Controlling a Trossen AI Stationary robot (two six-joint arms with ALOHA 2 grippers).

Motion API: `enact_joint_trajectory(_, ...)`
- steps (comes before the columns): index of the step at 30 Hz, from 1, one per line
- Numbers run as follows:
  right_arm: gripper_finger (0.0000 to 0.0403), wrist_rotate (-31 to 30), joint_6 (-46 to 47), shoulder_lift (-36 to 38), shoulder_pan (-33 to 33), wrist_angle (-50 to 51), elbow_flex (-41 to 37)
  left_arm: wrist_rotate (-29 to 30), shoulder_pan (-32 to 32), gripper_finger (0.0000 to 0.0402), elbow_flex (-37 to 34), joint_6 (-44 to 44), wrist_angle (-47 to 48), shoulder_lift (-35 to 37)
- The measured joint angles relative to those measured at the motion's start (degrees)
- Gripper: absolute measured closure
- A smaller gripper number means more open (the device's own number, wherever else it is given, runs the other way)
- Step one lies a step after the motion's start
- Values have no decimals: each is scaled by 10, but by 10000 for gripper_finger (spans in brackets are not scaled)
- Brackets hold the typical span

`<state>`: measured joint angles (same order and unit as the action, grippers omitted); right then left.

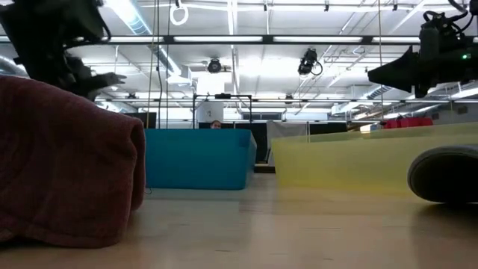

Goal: Pick & Place hat
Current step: Put the top red cap into the blue bin

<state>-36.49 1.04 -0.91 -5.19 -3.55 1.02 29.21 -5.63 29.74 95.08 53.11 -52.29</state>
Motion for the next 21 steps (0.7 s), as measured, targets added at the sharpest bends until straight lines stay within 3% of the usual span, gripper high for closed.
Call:
enact_joint_trajectory(8, 298, 0, 0, 0, 0, 0, 0, -6, 37, 250, 0, -10, -8, -82)
enact_joint_trajectory(11, 298, 0, 0, 0, 0, 0, 0, -17, 49, 283, 0, -14, -9, -112)
enact_joint_trajectory(16, 298, 0, 0, 0, 0, 0, 0, -40, 59, 383, 0, -77, -25, -165)
enact_joint_trajectory(21, 298, 0, 0, 0, 0, 0, 0, -42, 61, 398, 1, -148, -67, -184)
